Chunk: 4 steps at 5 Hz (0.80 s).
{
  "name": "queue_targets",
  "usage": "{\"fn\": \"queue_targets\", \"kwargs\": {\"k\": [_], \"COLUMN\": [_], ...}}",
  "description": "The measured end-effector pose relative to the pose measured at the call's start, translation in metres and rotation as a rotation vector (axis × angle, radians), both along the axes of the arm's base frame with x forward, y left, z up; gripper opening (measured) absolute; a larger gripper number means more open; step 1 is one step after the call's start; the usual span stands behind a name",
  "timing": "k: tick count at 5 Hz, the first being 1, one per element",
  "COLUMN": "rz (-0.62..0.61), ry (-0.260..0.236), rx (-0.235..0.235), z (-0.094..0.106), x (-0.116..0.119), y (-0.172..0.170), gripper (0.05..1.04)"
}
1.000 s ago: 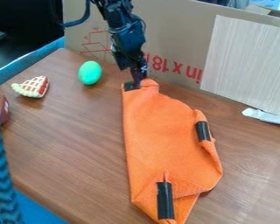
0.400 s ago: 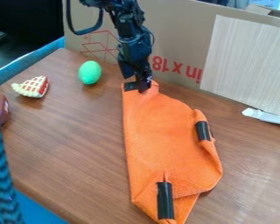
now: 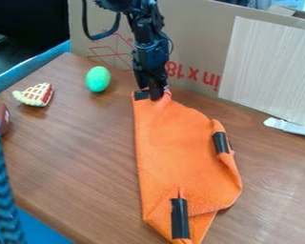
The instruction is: Fold fabric from top left to bottom right
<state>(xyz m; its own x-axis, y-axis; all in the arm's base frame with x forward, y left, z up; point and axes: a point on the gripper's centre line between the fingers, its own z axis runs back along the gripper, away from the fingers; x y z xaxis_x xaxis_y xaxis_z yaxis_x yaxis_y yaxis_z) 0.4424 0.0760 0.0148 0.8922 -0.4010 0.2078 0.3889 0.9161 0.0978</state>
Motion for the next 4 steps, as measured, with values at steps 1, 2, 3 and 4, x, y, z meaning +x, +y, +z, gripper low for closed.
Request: {"fn": "queue_targets", "kwargs": {"k": [1,2,3,4], "rz": [0.015,0.02,0.025,0.035], "ry": [0.012,0.014,0.027,0.029], "rx": [-0.003,0.005,0.008,0.016], "z": [-0.0064,-0.005,-0.0079,-0.0086], "x": [-0.0001,0.0007,-0.0002,0.0019], "y": [0.0004,0.002,0.0028,0.0049], "gripper": [0.386,0.161,0.058,0.063]}}
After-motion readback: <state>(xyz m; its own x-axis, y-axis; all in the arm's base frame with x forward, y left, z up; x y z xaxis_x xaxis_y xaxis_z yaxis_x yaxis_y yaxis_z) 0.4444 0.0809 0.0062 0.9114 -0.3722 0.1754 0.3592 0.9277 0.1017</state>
